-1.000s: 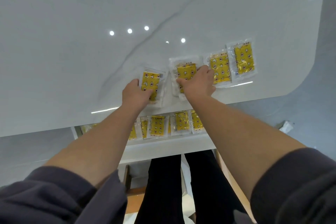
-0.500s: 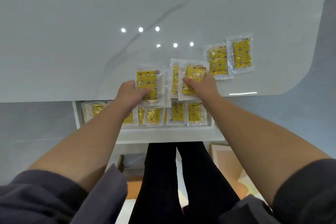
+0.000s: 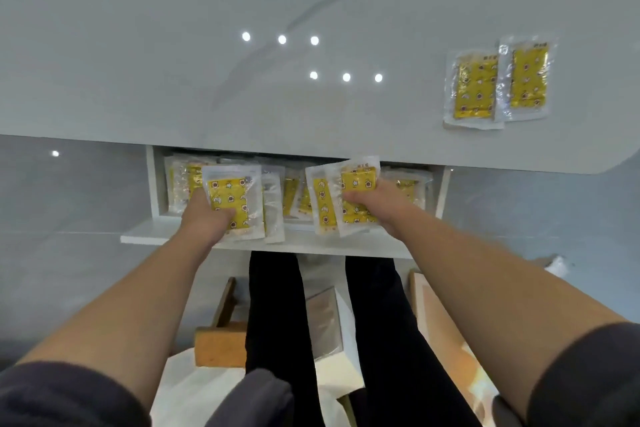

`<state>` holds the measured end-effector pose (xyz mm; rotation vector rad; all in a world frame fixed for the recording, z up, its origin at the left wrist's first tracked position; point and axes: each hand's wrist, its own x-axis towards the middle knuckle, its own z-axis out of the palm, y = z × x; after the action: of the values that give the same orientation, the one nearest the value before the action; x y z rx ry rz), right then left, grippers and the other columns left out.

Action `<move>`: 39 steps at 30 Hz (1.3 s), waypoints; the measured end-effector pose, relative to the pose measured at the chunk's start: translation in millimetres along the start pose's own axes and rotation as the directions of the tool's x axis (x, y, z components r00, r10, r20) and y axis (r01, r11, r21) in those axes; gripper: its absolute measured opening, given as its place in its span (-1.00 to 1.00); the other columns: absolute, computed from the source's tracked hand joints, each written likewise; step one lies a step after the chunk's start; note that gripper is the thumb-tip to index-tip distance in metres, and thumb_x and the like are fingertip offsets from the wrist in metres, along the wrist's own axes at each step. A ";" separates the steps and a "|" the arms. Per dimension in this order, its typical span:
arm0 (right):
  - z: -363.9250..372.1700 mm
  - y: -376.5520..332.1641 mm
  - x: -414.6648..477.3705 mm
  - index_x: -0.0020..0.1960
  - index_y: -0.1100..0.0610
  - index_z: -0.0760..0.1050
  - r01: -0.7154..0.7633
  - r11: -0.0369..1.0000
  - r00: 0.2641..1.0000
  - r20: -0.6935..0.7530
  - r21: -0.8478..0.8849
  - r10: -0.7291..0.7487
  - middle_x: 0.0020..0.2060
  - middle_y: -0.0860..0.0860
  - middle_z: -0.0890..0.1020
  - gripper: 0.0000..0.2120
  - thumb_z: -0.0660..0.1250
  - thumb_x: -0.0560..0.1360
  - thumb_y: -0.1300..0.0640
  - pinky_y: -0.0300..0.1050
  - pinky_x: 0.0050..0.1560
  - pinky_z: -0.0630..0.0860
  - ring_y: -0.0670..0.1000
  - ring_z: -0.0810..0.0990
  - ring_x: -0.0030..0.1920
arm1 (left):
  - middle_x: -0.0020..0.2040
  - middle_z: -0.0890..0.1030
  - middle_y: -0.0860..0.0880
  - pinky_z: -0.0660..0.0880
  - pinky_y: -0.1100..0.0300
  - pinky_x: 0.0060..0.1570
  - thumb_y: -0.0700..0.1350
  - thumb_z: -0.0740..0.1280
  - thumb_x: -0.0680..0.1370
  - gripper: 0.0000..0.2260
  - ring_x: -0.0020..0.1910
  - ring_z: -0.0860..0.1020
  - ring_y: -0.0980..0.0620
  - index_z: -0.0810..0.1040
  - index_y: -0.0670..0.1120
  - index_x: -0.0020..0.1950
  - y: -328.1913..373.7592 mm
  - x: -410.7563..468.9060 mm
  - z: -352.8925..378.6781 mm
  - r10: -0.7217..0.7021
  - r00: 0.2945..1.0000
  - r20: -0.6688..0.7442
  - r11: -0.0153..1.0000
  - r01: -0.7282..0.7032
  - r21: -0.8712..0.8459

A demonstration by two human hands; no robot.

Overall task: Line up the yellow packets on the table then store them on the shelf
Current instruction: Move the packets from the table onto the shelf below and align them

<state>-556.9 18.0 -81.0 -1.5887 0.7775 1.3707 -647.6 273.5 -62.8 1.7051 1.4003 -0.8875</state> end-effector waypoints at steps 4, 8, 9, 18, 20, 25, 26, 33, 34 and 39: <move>53.5 1.5 26.6 0.39 0.18 0.34 0.004 1.000 0.995 -0.097 -0.001 -0.004 0.18 0.01 0.49 -0.47 0.43 0.49 0.16 -0.10 0.14 0.36 0.06 0.48 0.19 | 0.17 0.48 -0.17 0.43 0.07 -0.04 -0.22 0.31 0.55 -0.59 0.05 0.48 -0.14 0.29 -0.16 0.37 -3.4 46.1 -3.0 0.046 0.999 0.018 0.992 -0.047 0.121; 114.9 7.7 63.4 0.54 0.23 0.09 -0.006 0.988 0.988 -0.154 0.152 0.029 0.41 0.09 0.34 -0.24 0.43 0.50 0.13 -0.07 0.27 0.32 0.09 0.37 0.37 | 0.30 0.43 -0.16 0.45 0.13 -0.21 -0.26 0.24 0.57 -0.49 0.07 0.48 -0.14 0.17 -0.14 0.50 -10.6 90.5 -0.1 0.098 0.994 0.052 0.972 -0.107 0.209; 128.8 11.5 72.2 0.55 0.24 0.05 -0.011 0.987 0.985 -0.170 0.162 0.039 0.46 0.11 0.30 -0.20 0.44 0.48 0.13 -0.03 0.31 0.32 0.12 0.34 0.41 | 0.31 0.42 -0.16 0.42 0.15 -0.25 -0.27 0.22 0.57 -0.48 0.08 0.48 -0.14 0.15 -0.14 0.51 -13.7 100.3 -0.1 0.102 0.994 0.048 0.967 -0.111 0.231; 151.5 32.5 85.9 0.34 0.20 0.39 -0.104 0.978 0.892 -0.452 -0.181 0.012 -0.13 0.03 0.49 -0.57 0.36 0.50 0.13 -0.12 -0.20 0.46 0.06 0.50 -0.13 | 0.42 0.33 -0.22 0.43 0.02 0.16 -0.34 0.23 0.53 -0.41 0.33 0.41 -0.22 0.08 -0.23 0.52 -43.3 128.6 -1.0 0.069 0.997 -0.038 0.947 -0.054 0.316; 146.2 30.7 77.3 0.41 0.23 0.34 -0.086 0.975 0.901 -0.434 -0.202 -0.010 -0.02 0.07 0.54 -0.50 0.36 0.52 0.11 -0.11 -0.12 0.47 0.08 0.53 -0.08 | 0.42 0.35 -0.20 0.42 0.05 0.11 -0.34 0.22 0.55 -0.38 0.33 0.41 -0.21 0.03 -0.19 0.55 -44.9 124.3 -8.4 0.054 0.998 -0.028 0.951 -0.043 0.307; 137.4 16.6 33.2 0.38 0.31 0.34 -0.039 0.976 0.905 -0.421 -0.213 -0.055 0.20 0.20 0.54 -0.52 0.35 0.55 0.13 0.00 0.13 0.47 0.17 0.53 0.18 | 0.26 0.49 -0.17 0.46 0.11 -0.14 -0.29 0.24 0.55 -0.47 0.14 0.52 -0.16 0.19 -0.11 0.50 -39.3 101.1 -39.5 0.102 0.994 0.045 0.965 -0.110 0.238; 137.3 13.1 20.7 0.34 0.31 0.38 -0.035 0.975 0.912 -0.407 -0.221 -0.060 0.11 0.17 0.56 -0.55 0.36 0.54 0.12 0.02 0.12 0.49 0.16 0.55 0.12 | 0.20 0.53 -0.15 0.48 0.12 -0.17 -0.27 0.26 0.54 -0.54 0.08 0.54 -0.13 0.30 -0.11 0.43 -36.6 90.5 -49.0 0.130 0.988 0.088 0.966 -0.146 0.214; 140.9 -12.4 -73.6 -0.14 0.05 0.53 0.090 0.979 0.947 -0.290 -0.185 -0.142 -0.17 -0.02 0.62 -0.92 0.41 0.50 0.16 -0.07 -0.04 0.55 0.05 0.62 -0.05 | -0.08 0.59 -0.04 0.53 0.06 -0.01 -0.26 0.33 0.54 -0.86 -0.01 0.58 -0.07 0.49 -0.01 -0.08 -24.4 -0.5 -99.2 0.266 0.936 0.231 0.955 -0.289 0.072; 141.8 -14.9 -89.1 -0.17 0.04 0.53 0.105 0.979 0.947 -0.283 -0.175 -0.152 -0.15 0.00 0.62 -0.89 0.42 0.50 0.16 -0.05 -0.01 0.56 0.04 0.62 -0.07 | -0.08 0.60 -0.04 0.54 0.06 0.01 -0.28 0.33 0.53 -0.81 -0.02 0.59 -0.07 0.47 0.02 -0.13 -24.5 -15.1 -106.3 0.283 0.931 0.232 0.952 -0.303 0.054; 142.9 -15.1 -130.9 -0.06 0.07 0.52 0.144 0.982 0.950 -0.260 -0.125 -0.172 0.01 0.06 0.63 -0.95 0.38 0.53 0.17 -0.06 0.00 0.52 0.05 0.60 0.01 | 0.02 0.58 -0.04 0.51 0.05 0.04 -0.22 0.27 0.57 -0.90 0.00 0.56 -0.03 0.51 -0.08 0.05 -38.7 -51.2 -123.0 0.236 0.951 0.198 0.971 -0.237 -0.018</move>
<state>-631.1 142.6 48.5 -1.9052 0.7284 1.1077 -687.4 361.8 36.4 1.6947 1.0377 -0.8989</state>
